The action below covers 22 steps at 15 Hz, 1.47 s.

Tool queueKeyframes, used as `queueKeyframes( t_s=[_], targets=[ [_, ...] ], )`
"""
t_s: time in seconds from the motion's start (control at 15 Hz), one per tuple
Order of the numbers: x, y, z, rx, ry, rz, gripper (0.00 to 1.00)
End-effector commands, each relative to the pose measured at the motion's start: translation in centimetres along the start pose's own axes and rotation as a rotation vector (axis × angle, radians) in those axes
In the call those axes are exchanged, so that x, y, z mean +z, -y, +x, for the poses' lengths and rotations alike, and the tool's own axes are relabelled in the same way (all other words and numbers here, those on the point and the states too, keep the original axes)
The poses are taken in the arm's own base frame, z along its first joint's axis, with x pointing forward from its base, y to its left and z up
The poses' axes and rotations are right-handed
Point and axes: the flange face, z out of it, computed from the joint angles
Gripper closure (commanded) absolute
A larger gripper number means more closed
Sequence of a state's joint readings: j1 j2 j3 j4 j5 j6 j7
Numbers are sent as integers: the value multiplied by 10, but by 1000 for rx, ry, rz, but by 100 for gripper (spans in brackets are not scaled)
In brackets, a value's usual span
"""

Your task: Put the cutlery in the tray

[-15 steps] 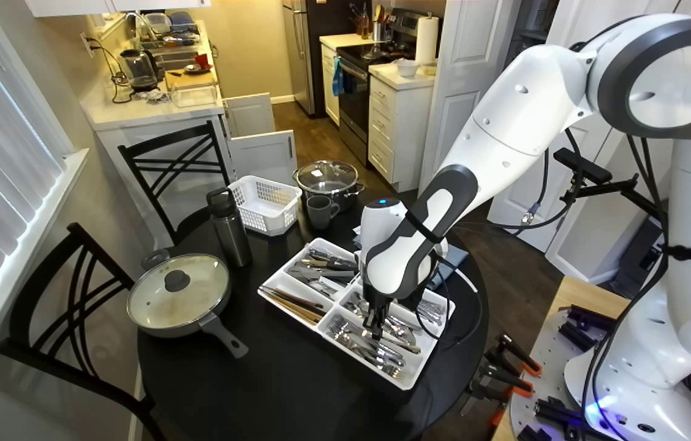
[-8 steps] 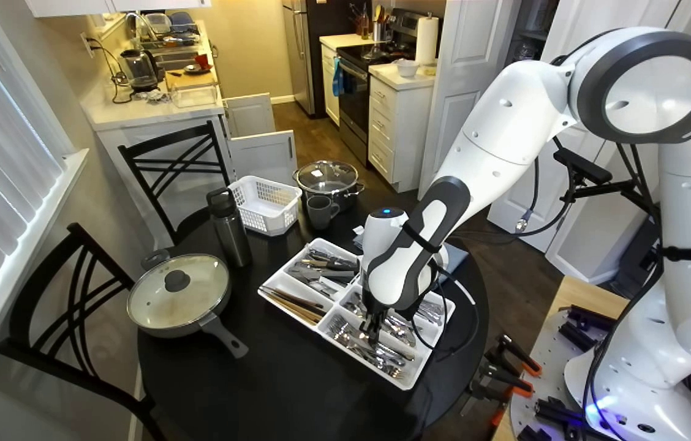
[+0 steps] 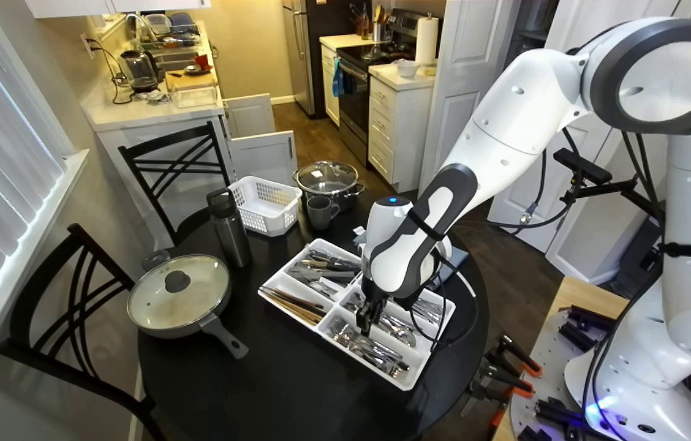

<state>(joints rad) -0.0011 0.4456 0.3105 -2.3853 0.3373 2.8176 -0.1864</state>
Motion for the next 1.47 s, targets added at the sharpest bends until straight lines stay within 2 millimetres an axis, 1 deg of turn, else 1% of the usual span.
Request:
queueKeyframes(
  t_s=[0.0,0.07,0.13,0.2,0.27,0.4,0.53,0.6,0.87,1.0,1.2,1.33,1.4],
  targets=[
    [-51,-12,-13,22,-79,-24,18],
    [-64,-19,-13,31,-107,-48,12],
    [-75,-26,-13,37,-124,-65,5],
    [-84,-37,-12,36,-141,-87,2],
    [-91,-47,-11,28,-149,-104,0],
    [-106,-74,-10,33,-176,-155,0],
    [-114,-111,-7,54,-188,-201,0],
    [-117,-133,-4,64,-184,-220,0],
    [-124,-215,10,149,-178,-268,0],
    [-123,-253,19,204,-173,-276,0],
    [-113,-299,34,276,-158,-264,0],
    [-102,-320,41,309,-129,-258,0],
    [-96,-327,44,319,-111,-254,0]
  ],
)
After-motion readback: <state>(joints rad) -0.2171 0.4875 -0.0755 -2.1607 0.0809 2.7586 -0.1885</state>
